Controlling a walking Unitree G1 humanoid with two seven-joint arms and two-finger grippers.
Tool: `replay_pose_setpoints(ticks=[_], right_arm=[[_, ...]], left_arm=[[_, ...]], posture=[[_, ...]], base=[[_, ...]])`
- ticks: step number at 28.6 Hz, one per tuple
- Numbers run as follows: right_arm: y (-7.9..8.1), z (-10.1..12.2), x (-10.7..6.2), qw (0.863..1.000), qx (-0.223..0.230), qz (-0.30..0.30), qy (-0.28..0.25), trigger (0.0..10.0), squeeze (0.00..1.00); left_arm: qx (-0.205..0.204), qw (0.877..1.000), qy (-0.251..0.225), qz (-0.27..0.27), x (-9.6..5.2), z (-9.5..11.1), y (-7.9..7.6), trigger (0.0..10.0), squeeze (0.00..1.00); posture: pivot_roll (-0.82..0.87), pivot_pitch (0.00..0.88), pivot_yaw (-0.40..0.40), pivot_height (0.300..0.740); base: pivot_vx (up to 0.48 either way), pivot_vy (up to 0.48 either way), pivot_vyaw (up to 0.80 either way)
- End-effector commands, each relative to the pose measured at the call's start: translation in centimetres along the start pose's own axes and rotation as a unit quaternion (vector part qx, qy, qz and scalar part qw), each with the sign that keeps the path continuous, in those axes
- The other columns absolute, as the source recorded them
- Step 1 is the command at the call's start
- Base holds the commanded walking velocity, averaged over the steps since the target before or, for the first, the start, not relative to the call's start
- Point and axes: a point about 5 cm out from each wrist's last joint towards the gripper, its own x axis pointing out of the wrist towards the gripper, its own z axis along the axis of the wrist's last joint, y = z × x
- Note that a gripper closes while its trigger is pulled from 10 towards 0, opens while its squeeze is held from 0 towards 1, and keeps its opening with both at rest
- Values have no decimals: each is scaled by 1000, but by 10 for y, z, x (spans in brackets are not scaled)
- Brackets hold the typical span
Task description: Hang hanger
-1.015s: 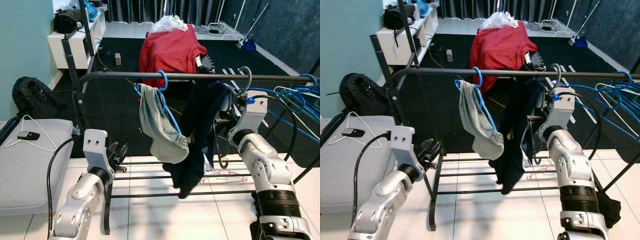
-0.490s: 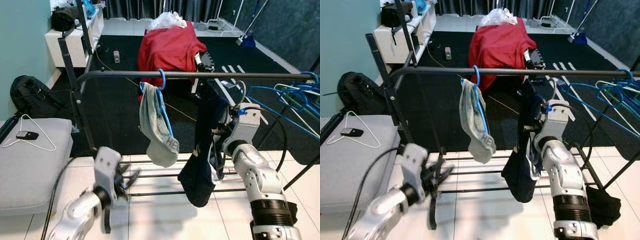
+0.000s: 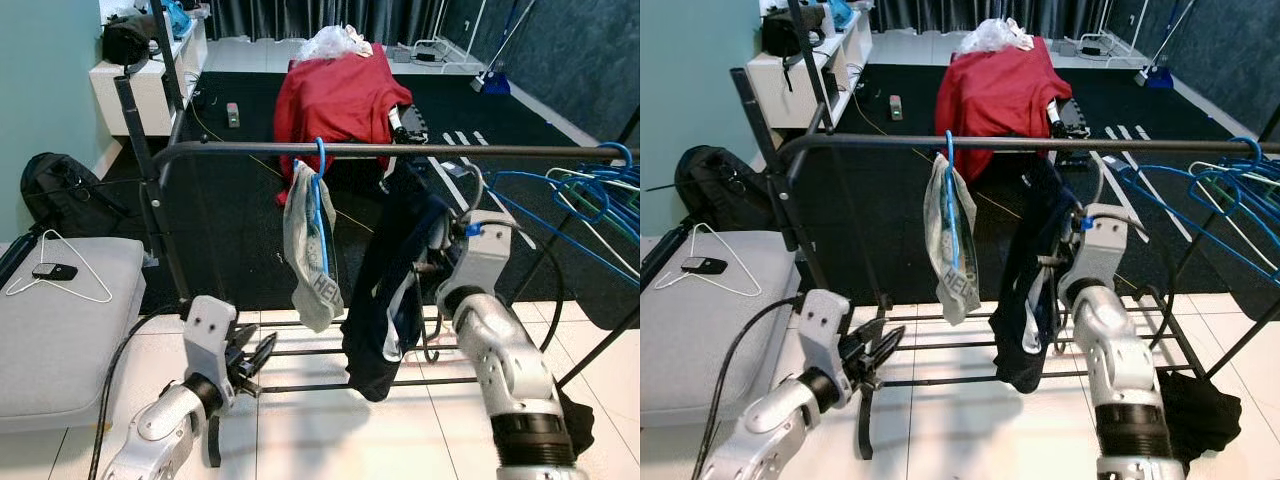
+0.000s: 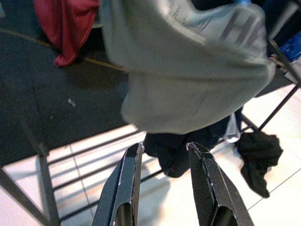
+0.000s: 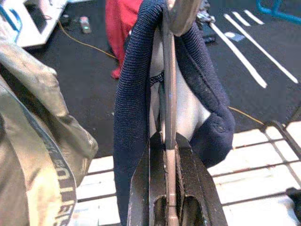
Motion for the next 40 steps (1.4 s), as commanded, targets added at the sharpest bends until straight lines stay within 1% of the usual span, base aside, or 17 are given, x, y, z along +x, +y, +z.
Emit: replay_pose_setpoints(ticks=[1, 5, 9, 10, 12, 14, 15, 16, 18, 20, 21, 22, 25, 32, 37, 38, 40], right_arm=[[2, 12, -1, 999, -3, -4, -36, 10000, 0], [4, 17, 0, 999, -1, 3, -45, 10000, 0], [4, 18, 0, 999, -1, 4, -47, 10000, 0], [-1, 21, 0, 999, -1, 0, -53, 10000, 0], [-1, 21, 0, 999, -1, 0, -53, 10000, 0], [-17, 28, 1, 998, 4, -3, -56, 10000, 0], [-17, 28, 1, 998, 4, -3, -56, 10000, 0], [-23, 34, 3, 998, -9, 7, -54, 10000, 0], [-26, 39, 6, 998, -16, 17, -51, 10000, 0], [-26, 39, 6, 998, -16, 17, -51, 10000, 0], [-27, 45, 9, 998, -19, 29, -49, 10000, 0], [-27, 45, 9, 998, -19, 29, -49, 10000, 0], [-24, 52, 14, 998, -17, 38, -51, 10000, 0], [-15, 50, 21, 997, -14, 63, -34, 10000, 0], [-15, 48, 24, 997, -8, 74, -23, 10000, 0], [-11, 46, 24, 996, -6, 84, -19, 10000, 0], [-11, 46, 24, 996, -6, 84, -19, 10000, 0]], left_arm=[[2, 1000, 2, 2, 0, -1, 4, 10000, 0], [-3, 1000, -17, 22, 8, 9, 13, 10000, 0], [-7, 999, -19, 27, 9, 10, 13, 10000, 0], [-3, 999, -23, 26, 13, 12, 12, 10000, 0], [-3, 999, -23, 26, 13, 12, 12, 10000, 0], [11, 1000, -12, 8, 21, 9, 2, 10000, 0], [11, 1000, -12, 8, 21, 9, 2, 10000, 0], [7, 1000, -8, 2, 26, 7, -3, 10000, 0], [1, 1000, -6, -3, 29, 5, -6, 10000, 0], [1, 1000, -6, -3, 29, 5, -6, 10000, 0], [-1, 1000, -5, -1, 30, 4, -7, 10000, 0], [-1, 1000, -5, -1, 30, 4, -7, 10000, 0], [0, 1000, -3, 10, 28, 4, -2, 10000, 0], [1, 1000, 12, -4, 20, -2, -6, 10000, 0], [5, 1000, 14, -5, 21, 0, -6, 10000, 0], [2, 1000, 12, -6, 22, 2, -7, 10000, 0], [2, 1000, 12, -6, 22, 2, -7, 10000, 0]], posture=[[5, 120, -26, 740], [0, 89, -40, 740], [0, 89, -40, 740], [10, 50, -43, 740], [10, 50, -43, 740], [-46, 19, 4, 740], [-46, 19, 4, 740], [-58, 56, -1, 740], [-58, 56, -1, 740], [-58, 56, -1, 740], [-39, 37, -30, 740], [-39, 37, -30, 740], [-35, 34, -44, 740], [-37, 73, -32, 740], [-24, 89, -25, 740], [-21, 95, -23, 740], [-21, 95, -23, 740]], base=[[0, 0, 0], [0, 0, 0], [0, 0, 0], [0, 0, 0], [0, 0, 0], [0, 0, 0], [0, 0, 0], [0, 0, 0], [0, 0, 0], [0, 0, 0], [0, 0, 0], [0, 0, 0], [0, 0, 0], [0, 0, 0], [0, 0, 0], [0, 0, 0], [0, 0, 0]])
